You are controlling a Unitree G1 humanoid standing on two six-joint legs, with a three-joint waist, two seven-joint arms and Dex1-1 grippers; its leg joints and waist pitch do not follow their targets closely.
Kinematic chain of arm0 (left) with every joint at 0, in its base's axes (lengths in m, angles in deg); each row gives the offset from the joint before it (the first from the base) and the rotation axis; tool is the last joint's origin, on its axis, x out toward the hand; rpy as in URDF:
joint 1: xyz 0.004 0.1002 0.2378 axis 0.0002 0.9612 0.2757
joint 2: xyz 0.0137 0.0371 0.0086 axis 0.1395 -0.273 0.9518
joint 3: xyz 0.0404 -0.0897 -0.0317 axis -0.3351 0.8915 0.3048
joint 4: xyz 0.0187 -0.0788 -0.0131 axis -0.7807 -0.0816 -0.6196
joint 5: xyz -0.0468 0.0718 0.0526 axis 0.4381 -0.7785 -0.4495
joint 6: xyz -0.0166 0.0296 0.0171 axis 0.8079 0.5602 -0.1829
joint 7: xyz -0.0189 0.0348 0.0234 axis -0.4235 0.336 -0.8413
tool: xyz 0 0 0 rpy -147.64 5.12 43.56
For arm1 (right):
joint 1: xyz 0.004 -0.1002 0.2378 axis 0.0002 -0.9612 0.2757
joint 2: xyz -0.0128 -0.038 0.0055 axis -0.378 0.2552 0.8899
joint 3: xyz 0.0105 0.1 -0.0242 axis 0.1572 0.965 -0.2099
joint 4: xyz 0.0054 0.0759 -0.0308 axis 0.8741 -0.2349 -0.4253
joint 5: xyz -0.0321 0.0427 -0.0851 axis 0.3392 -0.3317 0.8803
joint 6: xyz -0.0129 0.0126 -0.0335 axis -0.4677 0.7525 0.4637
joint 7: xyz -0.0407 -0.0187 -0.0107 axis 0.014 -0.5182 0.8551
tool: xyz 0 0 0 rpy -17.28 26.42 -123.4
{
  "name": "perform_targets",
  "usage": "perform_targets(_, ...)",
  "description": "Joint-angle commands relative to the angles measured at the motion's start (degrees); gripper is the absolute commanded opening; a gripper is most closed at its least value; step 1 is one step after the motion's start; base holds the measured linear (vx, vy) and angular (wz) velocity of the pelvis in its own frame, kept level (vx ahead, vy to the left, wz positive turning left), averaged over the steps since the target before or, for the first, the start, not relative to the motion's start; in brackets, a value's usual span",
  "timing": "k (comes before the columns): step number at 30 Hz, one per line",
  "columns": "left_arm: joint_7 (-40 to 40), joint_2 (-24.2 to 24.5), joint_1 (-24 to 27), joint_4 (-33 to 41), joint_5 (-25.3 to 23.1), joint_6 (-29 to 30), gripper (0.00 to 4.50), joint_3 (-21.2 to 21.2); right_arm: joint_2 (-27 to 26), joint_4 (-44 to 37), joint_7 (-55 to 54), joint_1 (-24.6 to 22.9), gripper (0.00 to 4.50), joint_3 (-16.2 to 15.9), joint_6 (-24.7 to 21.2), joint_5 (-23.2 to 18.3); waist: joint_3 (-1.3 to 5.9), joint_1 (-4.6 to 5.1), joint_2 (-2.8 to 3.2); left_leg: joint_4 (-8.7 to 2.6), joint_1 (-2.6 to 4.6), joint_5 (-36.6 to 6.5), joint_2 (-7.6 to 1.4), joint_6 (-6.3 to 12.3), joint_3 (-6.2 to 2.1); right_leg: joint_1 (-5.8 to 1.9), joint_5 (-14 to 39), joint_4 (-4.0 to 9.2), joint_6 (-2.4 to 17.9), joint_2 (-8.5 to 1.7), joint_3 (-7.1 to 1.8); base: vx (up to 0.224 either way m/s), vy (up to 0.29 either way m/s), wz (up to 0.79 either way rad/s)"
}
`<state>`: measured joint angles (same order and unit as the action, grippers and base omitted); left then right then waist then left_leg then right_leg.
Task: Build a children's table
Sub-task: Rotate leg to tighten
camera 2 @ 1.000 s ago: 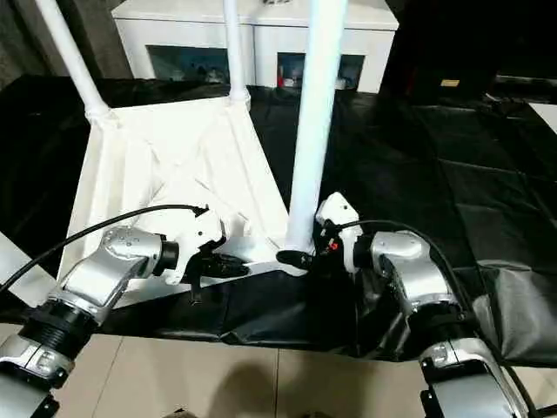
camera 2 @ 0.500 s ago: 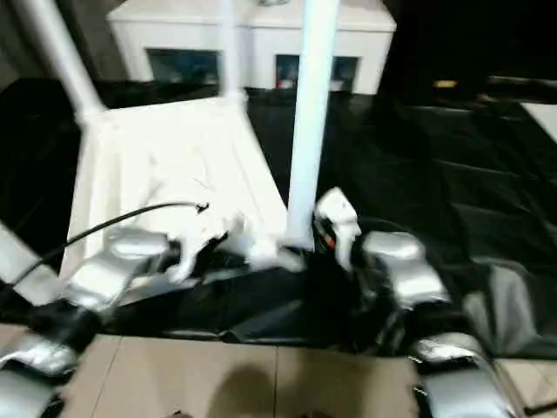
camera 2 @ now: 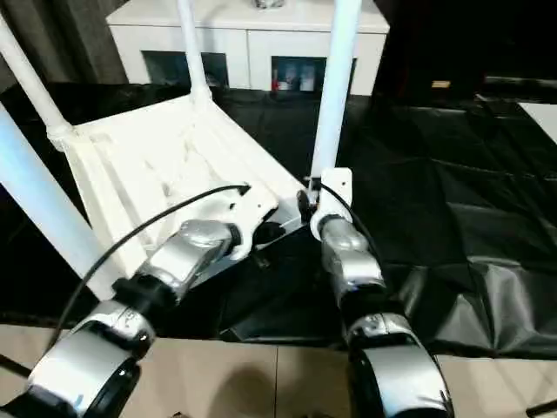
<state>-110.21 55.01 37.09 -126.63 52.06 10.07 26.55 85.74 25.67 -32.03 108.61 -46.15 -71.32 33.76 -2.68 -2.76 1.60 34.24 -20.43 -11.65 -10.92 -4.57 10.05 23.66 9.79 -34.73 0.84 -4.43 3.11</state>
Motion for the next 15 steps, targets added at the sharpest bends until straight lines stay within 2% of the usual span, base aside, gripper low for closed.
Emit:
perform_targets(1,6.29,2.26,-0.97,-2.2,-1.59,-2.3,0.0,2.3,-3.51,-0.83,6.14,-1.85,3.07,-2.95,0.23,-0.22,3.53,-0.02,-0.09,-4.08,-0.05,-10.94,-1.15,3.55,-0.19,-3.2,12.3,4.74,12.26,-3.25,-1.96,0.0,0.0,0.0)
perform_targets(2,6.1,2.43,-0.92,-2.21,-1.68,-2.45,0.0,2.18,-3.41,-1.03,6.05,-1.89,3.28,-2.97,0.38,-0.15,3.5,0.03,-0.35,-4.09,-0.08,-11.26,-1.15,3.54,-0.18,-3.23,12.91,4.84,12.13,-3.27,-1.97,0.0,0.0,0.0)
perform_targets(3,4.62,3.36,-0.29,-1.52,-1.8,-2.69,0.0,1.76,-2.25,-2.38,6.01,-2.22,3.28,-3.48,0.91,0.51,3.57,-0.09,-0.46,-4.07,-0.07,-11.18,-1.11,3.59,-0.19,-3.34,13.45,4.8,12.05,-3.3,-1.99,0.0,0.0,0.0)
perform_targets(4,4.15,3.62,-0.1,-1.32,-1.76,-2.81,0.0,1.71,-1.9,-2.78,5.8,-2.29,3.46,-3.45,1.11,0.56,3.56,-0.17,-0.34,-4.09,-0.09,-10.96,-1.12,3.65,-0.22,-3.33,13.58,4.79,11.98,-3.32,-1.99,0.0,0.0,0.0)
perform_targets(5,3.04,4.19,0.34,-0.68,-1.69,-2.8,0.0,1.6,-1.08,-3.75,5.91,-2.42,3.46,-3.33,1.13,0.48,3.54,-0.18,-0.16,-4.09,-0.11,-10.91,-1.15,3.83,-0.21,-3.25,13.85,4.82,11.97,-3.31,-1.96,0.0,0.0,0.0)
perform_targets(7,-0.47,5.96,1.78,1.57,-1.54,-2.95,0.0,1.18,1.63,-7.16,10.87,-3.28,3.68,-3.1,0.55,-0.8,3.49,0.6,-0.06,-4.32,-1.25,-10.19,-1.0,3.6,-0.67,-4.16,14.87,4.69,10.6,-3.4,-1.56,0.0,0.0,0.0)
perform_targets(8,-2.54,6.97,2.65,3.0,-1.4,-3.03,0.0,0.87,3.29,-9.31,15.3,-4.05,3.68,-3.41,-0.17,-1.73,3.58,0.63,-0.1,-4.31,-1.33,-9.89,-1.06,3.65,-0.8,-4.35,14.8,4.7,10.31,-3.48,-1.46,0.0,0.0,0.0)
perform_targets(9,-4.57,7.92,3.46,4.27,-1.21,-3.43,0.0,0.53,4.96,-11.26,19.68,-4.91,3.68,-4.1,-1.27,-2.23,3.67,0.55,0.21,-4.13,-1.17,-9.43,-1.22,4.3,-0.88,-4.21,13.24,4.58,10.81,-3.47,-1.46,0.0,0.0,0.0)
perform_targets(10,-5.89,8.73,4.11,5.37,-1.02,-3.13,0.0,0.37,6.53,-13.11,23.74,-5.85,3.68,-5.01,-2.21,-2.63,3.73,0.46,0.02,-3.87,-0.75,-8.95,-1.36,5.2,-0.66,-3.92,10.77,4.51,11.99,-3.25,-1.53,0.0,0.0,0.0)
perform_targets(11,-6.54,9.18,4.44,5.93,-0.94,-2.92,0.0,0.26,7.41,-14.11,25.92,-6.39,3.68,-5.61,-2.73,-2.76,3.88,0.33,0.06,-3.77,-0.65,-8.14,-1.5,5.44,-0.66,-3.88,8.96,4.2,12.83,-3.35,-1.6,0.0,0.0,0.0)
perform_targets(12,-9.97,10.62,5.52,7.97,-0.25,-3.11,0.0,-0.41,10.16,-17.22,32.33,-8.22,3.68,-7.49,-3.43,-3.41,3.87,0.29,0.36,-3.71,-0.83,-6.84,-1.45,5.99,-0.62,-4.03,6.29,3.84,14.1,-3.17,-1.53,0.0,0.0,0.0)
perform_targets(13,-13.26,12.03,6.49,9.95,0.43,-2.99,0.0,-1.03,12.97,-20.14,38.68,-9.97,3.68,-9.4,-3.87,-4.03,3.79,0.23,0.12,-3.6,-0.92,-7.0,-1.53,6.84,-0.54,-4.06,4.67,3.73,14.65,-3.19,-1.53,0.0,0.0,0.0)
perform_targets(14,-14.86,12.71,6.87,10.74,0.68,-3.19,0.0,-1.35,14.24,-21.18,41.46,-10.69,3.68,-10.29,-3.74,-4.18,3.83,0.21,0.18,-3.63,-0.88,-6.74,-1.61,7.2,-0.59,-4.13,3.99,3.64,14.98,-3.3,-1.53,0.0,0.0,0.0)
perform_targets(15,-17.73,13.53,7.52,11.99,1.48,-4.03,0.0,-1.86,15.28,-21.73,43.32,-11.2,3.68,-10.86,-3.54,-4.23,3.88,0.33,0.01,-3.53,-0.88,-6.42,-1.67,7.64,-0.52,-3.99,3.09,3.52,15.84,-3.33,-1.52,0.0,0.0,0.0)
